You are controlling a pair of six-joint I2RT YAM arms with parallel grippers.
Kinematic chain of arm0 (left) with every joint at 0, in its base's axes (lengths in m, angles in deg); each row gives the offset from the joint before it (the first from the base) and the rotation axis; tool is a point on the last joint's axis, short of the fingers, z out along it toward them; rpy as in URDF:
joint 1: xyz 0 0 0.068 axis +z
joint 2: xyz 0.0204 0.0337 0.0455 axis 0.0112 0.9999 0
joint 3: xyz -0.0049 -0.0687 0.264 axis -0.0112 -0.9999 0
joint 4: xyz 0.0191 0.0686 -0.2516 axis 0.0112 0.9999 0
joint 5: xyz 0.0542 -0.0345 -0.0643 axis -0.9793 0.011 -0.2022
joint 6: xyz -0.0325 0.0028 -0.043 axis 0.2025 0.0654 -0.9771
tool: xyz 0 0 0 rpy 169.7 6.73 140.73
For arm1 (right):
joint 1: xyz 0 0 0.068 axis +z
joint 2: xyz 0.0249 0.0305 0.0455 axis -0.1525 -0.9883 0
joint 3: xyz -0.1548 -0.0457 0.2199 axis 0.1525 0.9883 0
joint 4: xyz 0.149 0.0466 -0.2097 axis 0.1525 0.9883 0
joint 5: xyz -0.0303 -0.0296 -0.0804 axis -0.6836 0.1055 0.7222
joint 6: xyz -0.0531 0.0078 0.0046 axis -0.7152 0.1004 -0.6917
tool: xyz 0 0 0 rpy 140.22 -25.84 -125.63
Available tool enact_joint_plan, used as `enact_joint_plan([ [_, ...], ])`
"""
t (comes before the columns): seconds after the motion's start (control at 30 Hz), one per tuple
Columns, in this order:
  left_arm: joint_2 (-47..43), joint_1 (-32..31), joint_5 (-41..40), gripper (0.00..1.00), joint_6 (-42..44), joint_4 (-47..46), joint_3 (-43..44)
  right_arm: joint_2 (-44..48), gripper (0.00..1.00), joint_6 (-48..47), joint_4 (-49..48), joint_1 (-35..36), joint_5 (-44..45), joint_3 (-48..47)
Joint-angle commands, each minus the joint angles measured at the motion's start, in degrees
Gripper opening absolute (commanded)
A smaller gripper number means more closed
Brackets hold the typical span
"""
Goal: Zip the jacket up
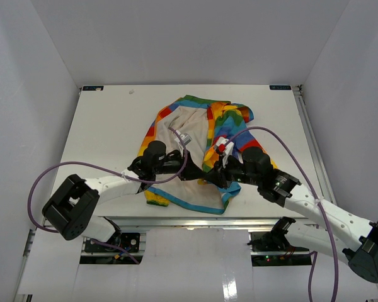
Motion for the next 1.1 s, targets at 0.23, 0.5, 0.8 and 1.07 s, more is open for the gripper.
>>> enact_joint_plan([
  [0.23, -0.2, 1.02, 6.24, 0.0, -3.9, -3.22, 1.25, -4.23, 0.24, -1.12, -1.26, 0.32, 4.73, -2.51],
  [0.5, 0.49, 1.48, 7.38, 0.0, -5.25, -4.63, 1.03, -3.83, 0.25, -0.2, -1.51, 0.26, 0.75, -1.24],
  [0.8, 0.45, 1.6, 7.81, 0.0, -5.64, -5.0, 0.81, 0.26, 0.26, 0.88, -0.41, 0.26, 4.28, -1.99],
  [1.07, 0.99, 2.48, 9.35, 0.0, -8.93, -6.9, 0.66, 1.4, 0.29, -0.33, 2.65, 0.33, -2.35, -3.4],
])
